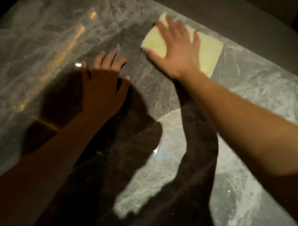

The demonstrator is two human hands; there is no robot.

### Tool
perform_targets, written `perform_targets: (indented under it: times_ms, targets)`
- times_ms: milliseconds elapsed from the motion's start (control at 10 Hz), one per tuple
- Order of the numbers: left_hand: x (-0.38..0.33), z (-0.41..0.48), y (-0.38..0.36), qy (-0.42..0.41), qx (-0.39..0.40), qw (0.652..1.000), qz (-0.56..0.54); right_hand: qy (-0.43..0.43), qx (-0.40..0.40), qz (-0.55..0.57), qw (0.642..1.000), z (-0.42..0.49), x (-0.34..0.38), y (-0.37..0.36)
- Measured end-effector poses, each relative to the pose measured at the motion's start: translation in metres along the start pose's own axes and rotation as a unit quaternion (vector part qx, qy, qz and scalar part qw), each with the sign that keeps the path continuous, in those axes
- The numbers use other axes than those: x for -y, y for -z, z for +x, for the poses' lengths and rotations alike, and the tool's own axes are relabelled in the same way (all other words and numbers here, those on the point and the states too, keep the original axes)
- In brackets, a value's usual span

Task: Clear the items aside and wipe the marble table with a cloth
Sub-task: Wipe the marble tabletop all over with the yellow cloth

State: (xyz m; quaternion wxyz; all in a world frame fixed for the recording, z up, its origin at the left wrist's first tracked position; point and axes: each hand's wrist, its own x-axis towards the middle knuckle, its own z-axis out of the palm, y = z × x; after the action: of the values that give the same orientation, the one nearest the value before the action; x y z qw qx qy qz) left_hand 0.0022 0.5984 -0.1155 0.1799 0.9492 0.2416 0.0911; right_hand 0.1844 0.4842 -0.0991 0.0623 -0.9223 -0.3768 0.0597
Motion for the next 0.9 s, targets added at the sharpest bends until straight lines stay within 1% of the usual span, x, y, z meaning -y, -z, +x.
perform_targets:
  times_ms: [100,200,300,400,500,600,700,800,900]
  targets:
    - [0.001,-0.002,-0.002,-0.005,0.001,1.0,0.012,-0.04,-0.012,-0.013,0.999,0.023,-0.024,0.002]
    - [0.003,-0.003,-0.003,-0.011,-0.011,0.999,0.031,-0.03,-0.009,-0.014,0.999,0.02,-0.021,0.0]
    - [0.001,-0.001,-0.001,-0.002,-0.01,1.0,0.008,-0.01,0.005,-0.015,1.0,-0.005,-0.015,0.003]
    - [-0.003,0.0,0.003,0.023,0.011,1.0,-0.001,0.013,0.025,-0.018,0.999,-0.053,0.002,-0.003]
    - [-0.005,0.003,0.008,0.032,0.049,0.998,0.003,0.04,0.05,-0.007,0.998,-0.117,0.024,-0.006]
    - [-0.003,0.004,0.015,0.031,0.095,0.994,-0.037,0.063,0.053,0.023,0.996,-0.191,0.047,-0.017]
    - [-0.011,-0.009,0.018,0.042,0.04,0.992,-0.114,0.158,0.068,0.063,0.983,-0.263,0.064,-0.038]
    - [-0.04,-0.029,0.015,0.011,-0.024,0.97,-0.243,0.256,0.093,0.315,0.909,-0.31,0.083,-0.046]
    - [-0.065,-0.039,0.005,-0.051,-0.023,0.971,-0.233,0.234,0.043,0.052,0.97,-0.31,0.075,-0.041]
